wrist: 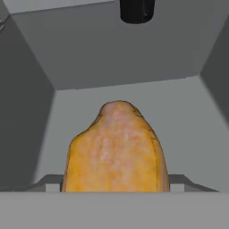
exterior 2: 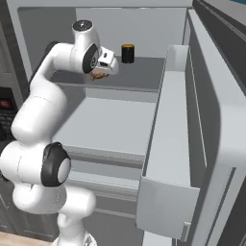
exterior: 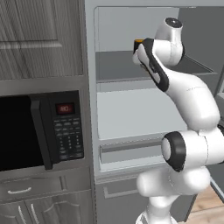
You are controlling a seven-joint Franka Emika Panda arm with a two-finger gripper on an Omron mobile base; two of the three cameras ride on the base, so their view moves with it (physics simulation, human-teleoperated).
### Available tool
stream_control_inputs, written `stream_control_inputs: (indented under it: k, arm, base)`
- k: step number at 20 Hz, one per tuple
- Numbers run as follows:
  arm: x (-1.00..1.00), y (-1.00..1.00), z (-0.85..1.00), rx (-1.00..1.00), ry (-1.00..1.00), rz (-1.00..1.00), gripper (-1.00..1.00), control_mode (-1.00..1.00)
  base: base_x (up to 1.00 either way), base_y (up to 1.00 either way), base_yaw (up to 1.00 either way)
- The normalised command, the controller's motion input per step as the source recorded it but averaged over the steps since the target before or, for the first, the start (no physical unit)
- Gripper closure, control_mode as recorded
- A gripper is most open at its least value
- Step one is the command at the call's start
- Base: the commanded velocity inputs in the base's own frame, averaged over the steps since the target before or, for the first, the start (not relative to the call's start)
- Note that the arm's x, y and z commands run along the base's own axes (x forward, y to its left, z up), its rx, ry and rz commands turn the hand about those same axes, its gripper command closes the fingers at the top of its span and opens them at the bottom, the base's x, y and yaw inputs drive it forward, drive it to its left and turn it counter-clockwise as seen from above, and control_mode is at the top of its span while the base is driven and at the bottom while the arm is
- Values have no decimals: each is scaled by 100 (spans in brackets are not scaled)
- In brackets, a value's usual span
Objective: Take the chicken drumstick from the fridge and place it on the digital scale on the counter by the fridge. Wait a few seconds for a reading, then move it to the plate on the dining counter.
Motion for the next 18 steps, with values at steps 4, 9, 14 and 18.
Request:
stream_control_inputs:
  k: [4, 9, 14, 18]
  arm:
    - [-100, 27, 0, 0, -3, 0, 100, -100]
    - [-100, 25, 3, 0, 0, 0, 100, -100]
    - [-100, 10, 15, 0, 0, 1, 100, -100]
    - [-100, 0, 15, 0, 0, 2, 100, -100]
  base:
    - [0, 0, 0]
    - [0, 0, 0]
    - [0, 0, 0]
    - [0, 0, 0]
